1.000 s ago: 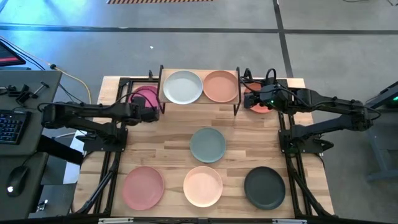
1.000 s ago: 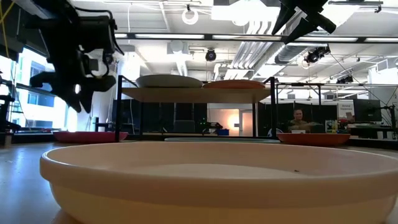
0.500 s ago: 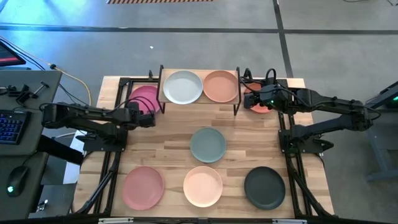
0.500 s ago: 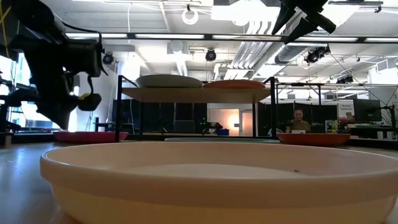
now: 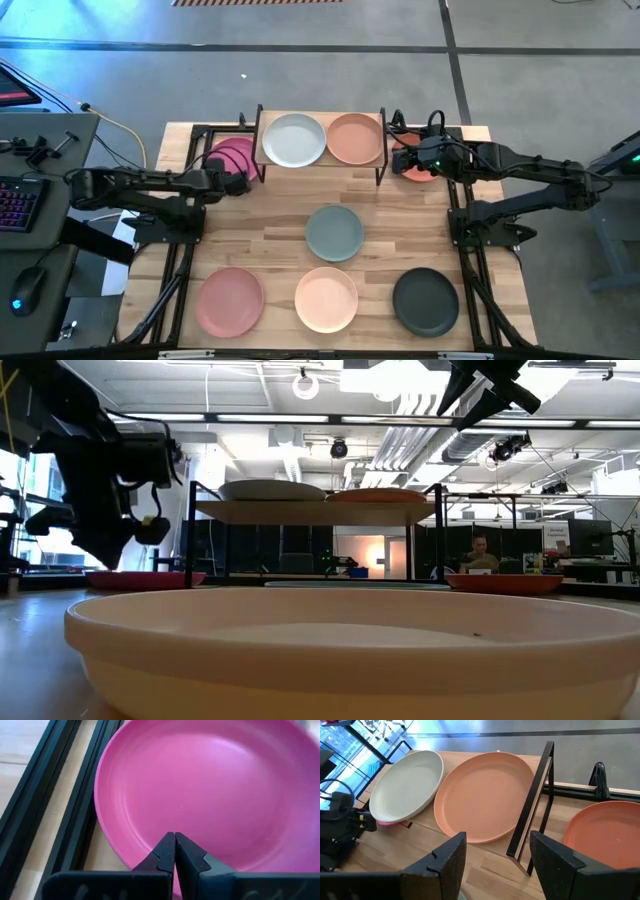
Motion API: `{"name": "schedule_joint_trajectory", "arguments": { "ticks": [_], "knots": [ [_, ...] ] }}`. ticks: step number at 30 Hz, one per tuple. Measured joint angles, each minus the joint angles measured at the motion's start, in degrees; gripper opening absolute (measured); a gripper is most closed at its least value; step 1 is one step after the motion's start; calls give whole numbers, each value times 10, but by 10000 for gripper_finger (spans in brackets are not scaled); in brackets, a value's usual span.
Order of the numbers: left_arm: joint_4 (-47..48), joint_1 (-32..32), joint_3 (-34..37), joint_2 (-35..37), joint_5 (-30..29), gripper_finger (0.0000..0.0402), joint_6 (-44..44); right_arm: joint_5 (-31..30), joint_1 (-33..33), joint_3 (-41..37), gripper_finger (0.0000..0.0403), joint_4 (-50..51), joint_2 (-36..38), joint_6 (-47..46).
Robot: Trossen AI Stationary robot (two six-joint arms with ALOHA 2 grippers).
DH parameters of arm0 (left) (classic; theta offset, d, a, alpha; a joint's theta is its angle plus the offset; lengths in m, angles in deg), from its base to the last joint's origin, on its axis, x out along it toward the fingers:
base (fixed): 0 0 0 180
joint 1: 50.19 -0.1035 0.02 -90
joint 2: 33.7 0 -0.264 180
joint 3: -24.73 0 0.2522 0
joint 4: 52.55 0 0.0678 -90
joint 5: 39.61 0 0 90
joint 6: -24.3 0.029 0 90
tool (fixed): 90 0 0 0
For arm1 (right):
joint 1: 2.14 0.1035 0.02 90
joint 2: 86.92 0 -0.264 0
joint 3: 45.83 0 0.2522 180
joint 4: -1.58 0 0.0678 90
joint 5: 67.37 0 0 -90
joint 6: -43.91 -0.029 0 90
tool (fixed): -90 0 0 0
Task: Place and stack plates onto a shelf
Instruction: Stack the pink plate on top of the white plate on the shelf
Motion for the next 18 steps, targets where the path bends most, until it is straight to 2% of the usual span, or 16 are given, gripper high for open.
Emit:
{"name": "schedule_joint_trajectory", "arguments": {
  "ticks": [8,18],
  "knots": [
    [-33,-24,0,-19,76,0,97,5,0,0,199,-1,0,0],
    [17,-16,0,15,198,0,123,7,0,0,199,-2,0,0]
  ]
}}
